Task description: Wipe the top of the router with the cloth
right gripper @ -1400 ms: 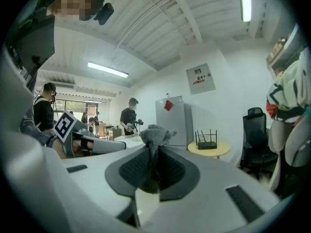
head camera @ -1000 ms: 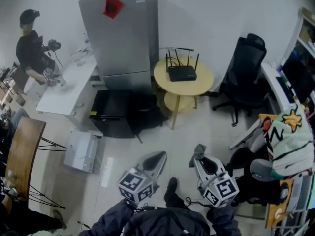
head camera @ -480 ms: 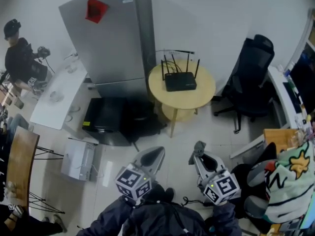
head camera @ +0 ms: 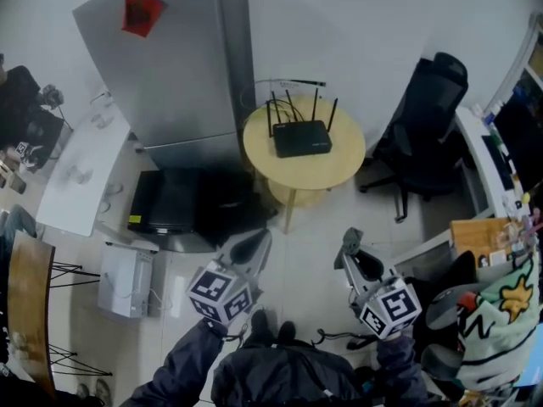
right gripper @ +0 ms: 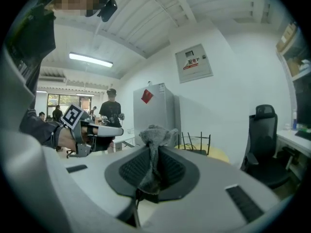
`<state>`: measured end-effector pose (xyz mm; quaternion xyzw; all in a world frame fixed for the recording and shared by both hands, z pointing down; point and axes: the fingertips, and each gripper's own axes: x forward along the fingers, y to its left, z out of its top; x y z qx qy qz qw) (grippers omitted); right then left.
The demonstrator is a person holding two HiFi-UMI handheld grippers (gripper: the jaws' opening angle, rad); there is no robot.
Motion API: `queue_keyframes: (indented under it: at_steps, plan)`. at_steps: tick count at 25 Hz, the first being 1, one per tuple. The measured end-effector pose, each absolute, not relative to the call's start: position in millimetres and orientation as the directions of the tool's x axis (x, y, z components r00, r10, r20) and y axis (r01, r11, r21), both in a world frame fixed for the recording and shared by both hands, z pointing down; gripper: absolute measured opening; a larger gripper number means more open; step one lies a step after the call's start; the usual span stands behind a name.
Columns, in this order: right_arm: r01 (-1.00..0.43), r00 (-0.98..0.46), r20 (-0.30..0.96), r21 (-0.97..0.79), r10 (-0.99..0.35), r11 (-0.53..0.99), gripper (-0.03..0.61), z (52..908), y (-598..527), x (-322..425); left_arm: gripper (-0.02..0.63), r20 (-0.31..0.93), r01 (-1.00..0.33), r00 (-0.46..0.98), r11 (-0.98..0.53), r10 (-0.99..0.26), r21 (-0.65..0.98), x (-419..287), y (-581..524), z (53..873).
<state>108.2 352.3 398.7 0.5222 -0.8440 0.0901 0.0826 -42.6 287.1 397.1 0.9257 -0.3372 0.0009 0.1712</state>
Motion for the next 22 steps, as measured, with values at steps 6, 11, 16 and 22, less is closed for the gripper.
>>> queue_keyframes:
  at_steps: [6, 11, 16, 22]
  plan:
    - [-0.91, -0.403, 0.256, -0.015, -0.879, 0.413, 0.072, 395, 343, 96, 0.002, 0.104, -0.599, 0.79, -0.725, -0.604, 0.341, -58, 274, 405]
    - [-0.918, -0.386, 0.271, -0.014, -0.882, 0.397, 0.071, 406, 317, 104, 0.002, 0.126, -0.607, 0.785, -0.714, -0.607, 0.349, -56, 254, 418]
    - [-0.902, -0.423, 0.259, -0.034, -0.868, 0.43, 0.071, 418, 270, 117, 0.002, 0.145, -0.631, 0.769, -0.7, -0.623, 0.335, -39, 216, 426]
    - [-0.868, -0.488, 0.241, -0.03, -0.839, 0.496, 0.071, 424, 193, 137, 0.002, 0.119, -0.658, 0.743, -0.684, -0.659, 0.316, -15, 152, 423]
